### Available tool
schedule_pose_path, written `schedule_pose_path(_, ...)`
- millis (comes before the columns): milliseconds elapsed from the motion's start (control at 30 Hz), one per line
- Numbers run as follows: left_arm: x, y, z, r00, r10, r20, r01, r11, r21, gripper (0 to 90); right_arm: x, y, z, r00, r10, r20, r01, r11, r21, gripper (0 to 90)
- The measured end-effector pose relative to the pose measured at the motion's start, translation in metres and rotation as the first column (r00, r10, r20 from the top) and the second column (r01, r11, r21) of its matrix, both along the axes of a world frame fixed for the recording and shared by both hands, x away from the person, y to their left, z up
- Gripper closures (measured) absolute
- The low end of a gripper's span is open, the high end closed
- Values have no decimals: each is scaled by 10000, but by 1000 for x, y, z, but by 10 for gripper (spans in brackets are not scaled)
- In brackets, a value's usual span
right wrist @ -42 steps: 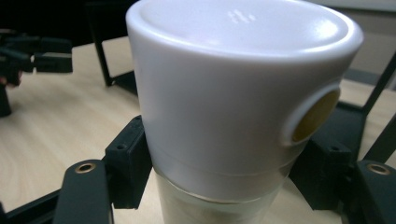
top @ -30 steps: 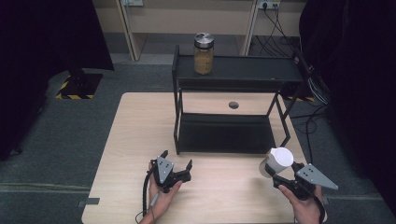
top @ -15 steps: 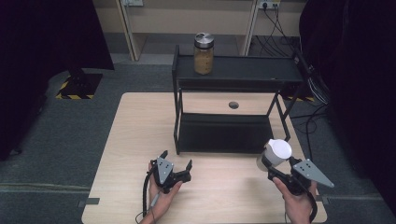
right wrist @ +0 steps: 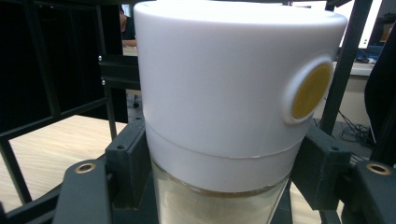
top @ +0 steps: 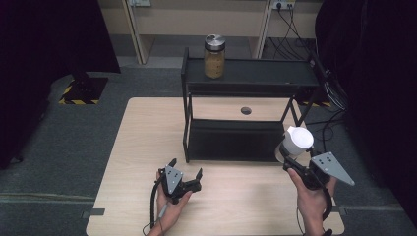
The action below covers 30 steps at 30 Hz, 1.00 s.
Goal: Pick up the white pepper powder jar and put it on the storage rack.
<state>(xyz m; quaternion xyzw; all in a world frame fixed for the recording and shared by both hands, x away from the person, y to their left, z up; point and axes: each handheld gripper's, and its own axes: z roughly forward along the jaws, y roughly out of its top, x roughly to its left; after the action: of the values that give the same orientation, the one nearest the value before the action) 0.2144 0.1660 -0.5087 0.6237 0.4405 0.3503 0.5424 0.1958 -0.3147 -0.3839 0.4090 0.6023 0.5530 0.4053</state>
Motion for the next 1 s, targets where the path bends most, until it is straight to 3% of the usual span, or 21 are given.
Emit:
schedule_pose_path(200, 0, 0, 0, 10000, -5, 13, 5, 10000, 7, 3, 8, 6, 2, 9998, -164, 83, 164, 9999, 45, 307)
schedule_pose_path(1000, 0, 1, 0, 10000, -23, -28, 23, 10000, -30, 3, 44, 23, 49, 9978, -408, 518, 416, 9990, -136, 307)
